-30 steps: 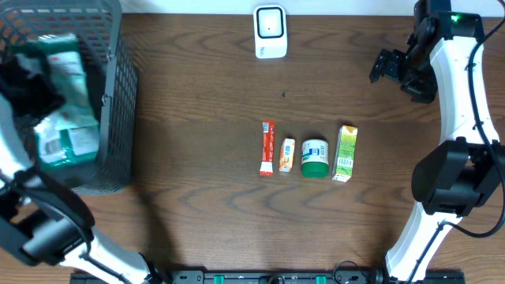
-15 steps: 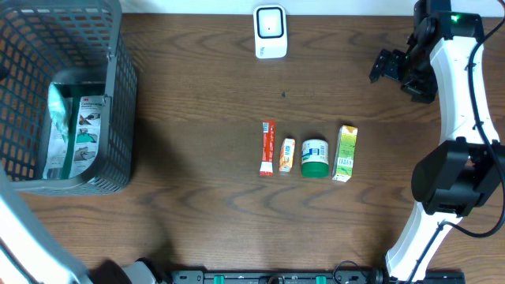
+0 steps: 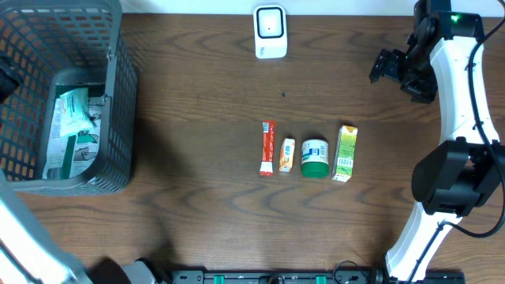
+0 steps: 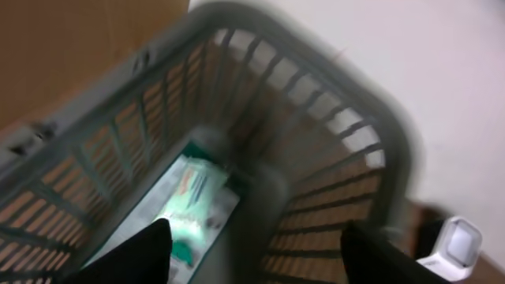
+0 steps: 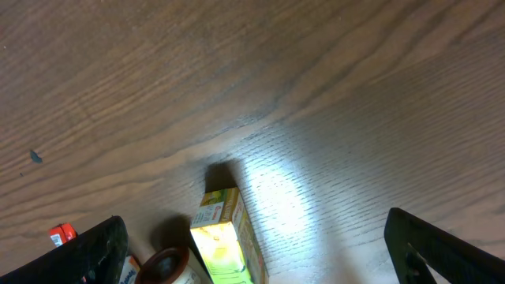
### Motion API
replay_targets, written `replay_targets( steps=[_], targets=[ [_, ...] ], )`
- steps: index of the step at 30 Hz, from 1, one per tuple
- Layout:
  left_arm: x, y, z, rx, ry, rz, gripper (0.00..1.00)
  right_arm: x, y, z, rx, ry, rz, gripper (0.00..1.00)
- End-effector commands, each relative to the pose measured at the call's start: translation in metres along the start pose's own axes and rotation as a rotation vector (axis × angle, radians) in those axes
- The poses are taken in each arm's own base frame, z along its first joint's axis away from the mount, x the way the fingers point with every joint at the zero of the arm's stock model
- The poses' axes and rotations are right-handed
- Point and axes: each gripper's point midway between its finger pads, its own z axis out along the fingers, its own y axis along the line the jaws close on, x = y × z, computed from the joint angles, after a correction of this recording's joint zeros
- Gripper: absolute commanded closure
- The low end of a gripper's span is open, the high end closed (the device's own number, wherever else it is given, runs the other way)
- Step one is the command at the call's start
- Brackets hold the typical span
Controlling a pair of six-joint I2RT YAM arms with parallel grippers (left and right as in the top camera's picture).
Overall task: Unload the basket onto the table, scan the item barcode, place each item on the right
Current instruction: 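Lift the green wipes pack out of the basket with the left gripper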
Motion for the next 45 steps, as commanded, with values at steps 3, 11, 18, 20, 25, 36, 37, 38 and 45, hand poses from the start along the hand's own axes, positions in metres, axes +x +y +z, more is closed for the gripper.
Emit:
replay_targets(
  steps=[3, 11, 18, 20, 25, 36, 37, 38, 45],
  targets=[
    [0.039, 0.027, 0.081, -0.048, 0.214, 0.028, 0.27, -0.003, 0.002, -0.013, -0.014, -0.033, -0.014, 0.01],
    [0.094, 0.036, 0.17, -0.092, 0.409, 0.124, 0.19, -0.003, 0.002, -0.013, -0.014, -0.033, -0.014, 0.01],
    [0.13, 0.063, 0.218, -0.19, 0.5, 0.146, 0.16, -0.003, 0.002, -0.013, -0.014, -0.033, -0.014, 0.01],
    [0.139, 0.068, 0.231, -0.194, 0.521, 0.143, 0.16, -0.003, 0.002, -0.013, -0.014, -0.033, -0.014, 0.01],
    [0.159, 0.088, 0.252, -0.251, 0.563, 0.148, 0.15, -0.003, 0.002, -0.013, -0.014, -0.033, -0.014, 0.01],
    [0.177, 0.097, 0.265, -0.261, 0.607, 0.138, 0.92, -0.003, 0.002, -0.013, -0.014, -0.033, -0.014, 0.01],
    [0.173, 0.095, 0.263, -0.258, 0.594, 0.14, 0.92, -0.003, 0.002, -0.013, -0.014, -0.033, -0.014, 0.01],
    [0.167, 0.093, 0.26, -0.256, 0.577, 0.143, 0.92, -0.003, 0.002, -0.013, -0.014, -0.033, -0.014, 0.01],
    [0.063, 0.044, 0.189, -0.205, 0.287, 0.161, 0.9, -0.003, 0.002, -0.013, -0.014, -0.033, -0.014, 0.01]
  ],
)
